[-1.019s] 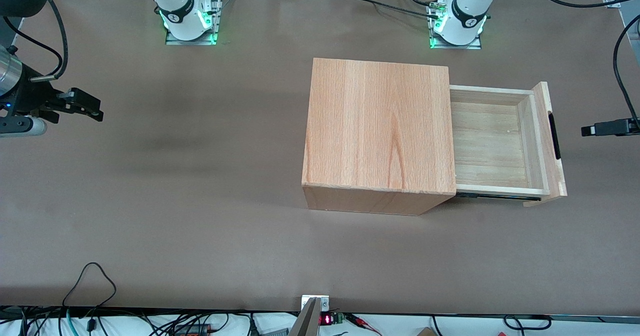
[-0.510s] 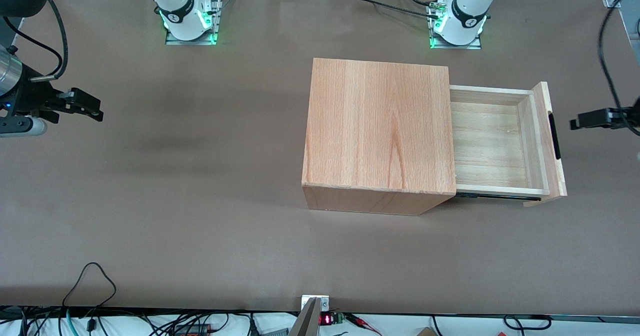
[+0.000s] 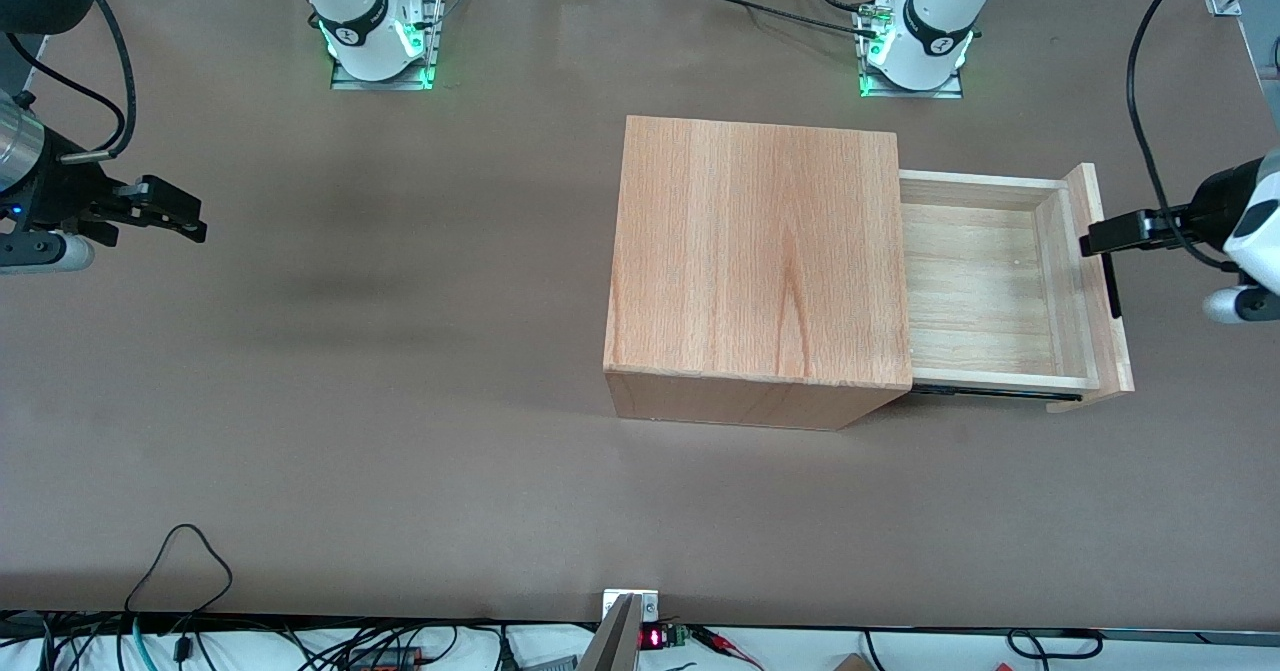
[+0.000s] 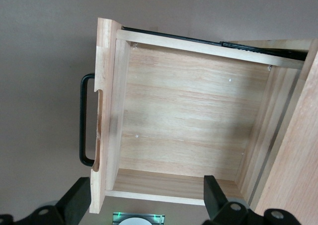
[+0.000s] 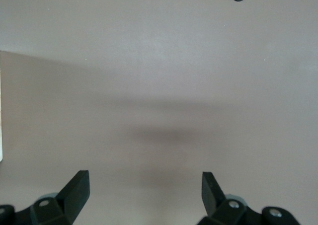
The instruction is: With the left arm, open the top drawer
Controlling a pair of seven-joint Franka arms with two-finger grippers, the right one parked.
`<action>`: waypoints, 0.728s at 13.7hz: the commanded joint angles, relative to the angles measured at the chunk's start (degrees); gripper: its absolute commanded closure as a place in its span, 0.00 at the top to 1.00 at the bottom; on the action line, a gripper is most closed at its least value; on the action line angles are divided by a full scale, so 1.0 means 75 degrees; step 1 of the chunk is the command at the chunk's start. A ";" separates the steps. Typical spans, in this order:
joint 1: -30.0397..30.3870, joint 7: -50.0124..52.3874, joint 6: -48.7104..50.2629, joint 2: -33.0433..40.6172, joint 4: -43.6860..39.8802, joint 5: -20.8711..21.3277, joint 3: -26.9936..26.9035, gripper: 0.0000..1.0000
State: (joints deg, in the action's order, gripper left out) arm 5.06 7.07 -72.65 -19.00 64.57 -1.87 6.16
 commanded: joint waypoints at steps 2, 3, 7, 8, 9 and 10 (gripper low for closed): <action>0.0005 -0.0509 0.0171 0.0248 -0.0043 0.0167 0.0280 1.00; 0.0004 -0.0497 0.0171 0.0248 -0.0032 0.0179 0.0291 1.00; -0.0077 -0.0474 -0.0166 0.0667 0.0573 0.0203 0.0303 1.00; 0.0015 -0.0497 -0.0819 0.1204 0.1425 0.0168 0.0303 1.00; 0.0063 -0.0520 -0.1231 0.1534 0.2013 0.0109 0.0222 1.00; 0.0063 -0.0521 -0.1363 0.1665 0.2216 0.0120 0.0186 1.00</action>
State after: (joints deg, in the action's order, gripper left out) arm 5.02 4.91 -78.38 -13.40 71.40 -1.87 8.17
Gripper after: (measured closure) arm 0.000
